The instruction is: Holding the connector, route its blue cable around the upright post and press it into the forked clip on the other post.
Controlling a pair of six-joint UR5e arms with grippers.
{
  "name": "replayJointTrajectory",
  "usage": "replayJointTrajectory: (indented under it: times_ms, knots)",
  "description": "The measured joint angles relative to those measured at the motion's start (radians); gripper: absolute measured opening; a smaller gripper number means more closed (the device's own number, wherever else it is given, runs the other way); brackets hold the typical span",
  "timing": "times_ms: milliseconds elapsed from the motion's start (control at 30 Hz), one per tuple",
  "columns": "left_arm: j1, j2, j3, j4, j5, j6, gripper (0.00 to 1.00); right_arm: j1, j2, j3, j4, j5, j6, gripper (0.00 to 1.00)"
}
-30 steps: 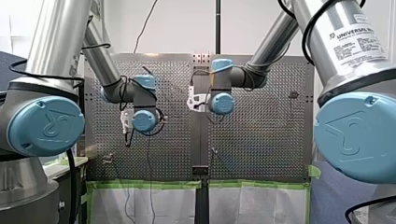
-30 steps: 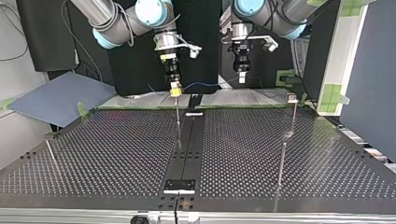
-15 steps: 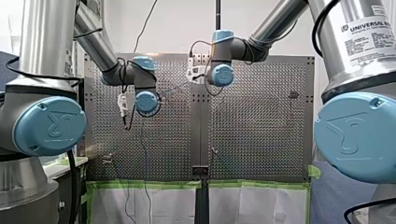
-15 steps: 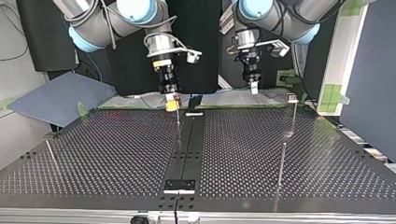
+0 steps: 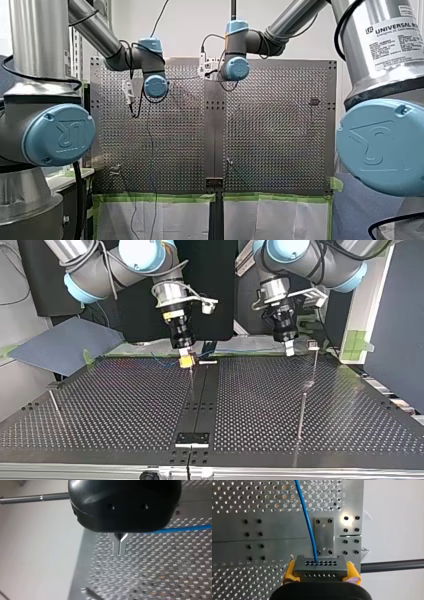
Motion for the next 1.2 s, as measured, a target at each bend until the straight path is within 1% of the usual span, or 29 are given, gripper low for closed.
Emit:
replayJointTrajectory:
  times_ms: [133,333,400,500,567,667,767,933,1067,1200]
  knots:
    - [0.016,0.032,0.032,-0.032,-0.003,0.008,0.0,-0.002,0.001,-0.032,0.034,-0.019,0.0,0.0]
    - [0.045,0.088,0.087,-0.088,-0.003,0.017,0.0,-0.006,0.002,-0.076,0.087,-0.064,0.0,0.0]
    - [0.062,0.107,0.107,-0.107,0.0,0.018,0.0,-0.008,0.002,-0.089,0.106,-0.08,0.001,0.0]
    - [0.089,0.119,0.135,-0.136,0.015,0.024,0.0,-0.01,0.003,-0.106,0.128,-0.103,0.004,0.0]
    - [0.104,0.116,0.152,-0.153,0.027,0.028,0.0,-0.012,0.004,-0.119,0.138,-0.12,0.005,0.0]
    - [0.128,0.11,0.175,-0.176,0.049,0.03,0.0,-0.015,0.006,-0.137,0.147,-0.137,0.008,0.0]
    - [0.151,0.107,0.199,-0.199,0.071,0.029,0.0,-0.016,0.017,-0.159,0.157,-0.145,0.008,0.0]
    - [0.19,0.099,0.238,-0.238,0.109,0.011,0.0,-0.011,0.047,-0.196,0.185,-0.152,0.005,0.0]
    - [0.225,0.075,0.27,-0.256,0.131,-0.001,0.0,-0.009,0.08,-0.235,0.202,-0.159,0.007,0.0]
    - [0.259,0.043,0.303,-0.263,0.151,-0.009,0.0,-0.008,0.099,-0.27,0.211,-0.17,0.009,0.0]
